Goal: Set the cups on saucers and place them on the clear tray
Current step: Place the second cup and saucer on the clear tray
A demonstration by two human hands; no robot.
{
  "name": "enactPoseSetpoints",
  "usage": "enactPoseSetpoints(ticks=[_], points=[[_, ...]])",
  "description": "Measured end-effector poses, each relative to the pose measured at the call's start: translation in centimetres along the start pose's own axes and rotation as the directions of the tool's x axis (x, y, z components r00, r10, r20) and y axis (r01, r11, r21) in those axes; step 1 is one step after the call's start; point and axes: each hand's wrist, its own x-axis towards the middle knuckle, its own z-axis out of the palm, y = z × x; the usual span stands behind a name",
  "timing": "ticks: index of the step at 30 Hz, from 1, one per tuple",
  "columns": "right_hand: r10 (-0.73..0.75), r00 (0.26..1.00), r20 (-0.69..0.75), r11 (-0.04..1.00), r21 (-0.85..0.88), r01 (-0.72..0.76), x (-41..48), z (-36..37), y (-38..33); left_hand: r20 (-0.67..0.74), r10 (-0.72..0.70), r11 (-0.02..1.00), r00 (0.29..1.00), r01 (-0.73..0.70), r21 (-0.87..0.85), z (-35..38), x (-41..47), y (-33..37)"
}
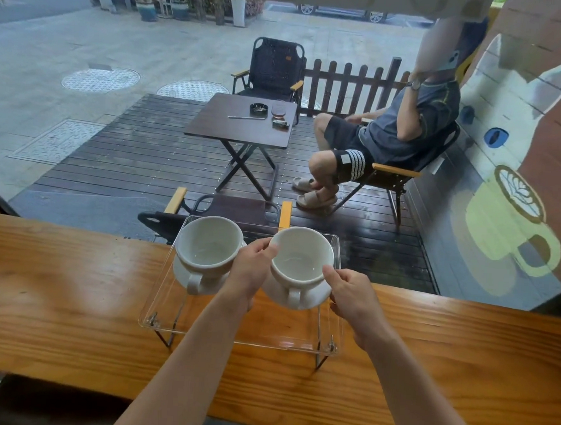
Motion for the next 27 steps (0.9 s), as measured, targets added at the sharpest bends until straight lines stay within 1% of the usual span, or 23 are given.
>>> enactPoseSetpoints(ticks=[2,4,5,6,7,8,9,10,12,14,16,18,21,23,25,27], points=[[-0.038,0.999,-0.013,0.999,-0.033,0.037,-0.3,-0.5,-0.4,0.035,-0.028,0.999,0.999,0.026,0.032,-0.2,-0.1,0.4],[-0.085,0.996,-0.009,0.992,-0.092,0.083,-0.7,-1.1,-0.9,0.055,-0.025,0.997,0.998,0.021,0.072,-0.3,-0.2,0.8],[-0.11,0.994,-0.006,0.986,-0.127,0.108,-0.9,-1.3,-1.3,0.056,-0.004,0.994,0.998,-0.002,0.11,-0.2,-0.3,1.0],[-0.14,0.99,-0.007,0.978,-0.156,0.137,-1.0,-1.5,-1.6,0.042,0.046,0.979,0.998,-0.053,0.195,-0.3,-0.6,1.2],[-0.171,0.985,-0.012,0.97,-0.178,0.166,-1.2,-1.6,-2.0,0.018,0.127,0.937,0.992,-0.126,0.326,-0.5,-0.8,1.5],[-0.202,0.979,-0.018,0.961,-0.194,0.195,-1.4,-1.7,-2.3,0.001,0.227,0.864,0.974,-0.202,0.462,-0.7,-1.3,1.8],[-0.23,0.973,-0.019,0.953,-0.204,0.222,-1.5,-1.8,-2.7,-0.002,0.332,0.778,0.943,-0.272,0.567,-1.1,-1.7,2.1],[-0.255,0.967,-0.013,0.947,-0.206,0.247,-1.7,-1.7,-3.0,0.001,0.422,0.702,0.907,-0.328,0.632,-1.5,-2.3,2.4],[-0.291,0.957,0.011,0.938,-0.193,0.287,-1.9,-1.3,-3.6,0.009,0.549,0.605,0.836,-0.405,0.686,-2.8,-3.2,2.9],[-0.319,0.947,0.042,0.93,-0.177,0.322,-2.2,-0.5,-4.0,-0.002,0.613,0.555,0.79,-0.429,0.713,-4.4,-3.9,3.3],[-0.338,0.937,0.083,0.926,-0.15,0.347,-2.3,0.6,-4.4,-0.042,0.634,0.541,0.772,-0.405,0.737,-6.4,-4.1,3.4],[-0.333,0.935,0.124,0.931,-0.117,0.347,-2.4,2.0,-4.5,-0.103,0.637,0.548,0.764,-0.354,0.758,-8.5,-3.9,2.9],[-0.321,0.928,0.189,0.933,-0.106,0.344,-2.5,4.3,-4.2,-0.227,0.618,0.593,0.753,-0.257,0.763,-11.8,-2.9,1.2],[-0.311,0.924,0.223,0.934,-0.106,0.34,-2.5,5.8,-3.8,-0.317,0.563,0.651,0.763,-0.173,0.74,-13.9,-1.7,-0.6],[-0.282,0.93,0.238,0.945,-0.102,0.312,-2.2,7.0,-3.4,-0.394,0.471,0.708,0.789,-0.071,0.703,-15.5,-0.5,-3.0],[-0.245,0.938,0.244,0.956,-0.101,0.276,-1.9,8.0,-3.0,-0.438,0.369,0.725,0.82,0.041,0.688,-16.7,0.5,-5.7]])
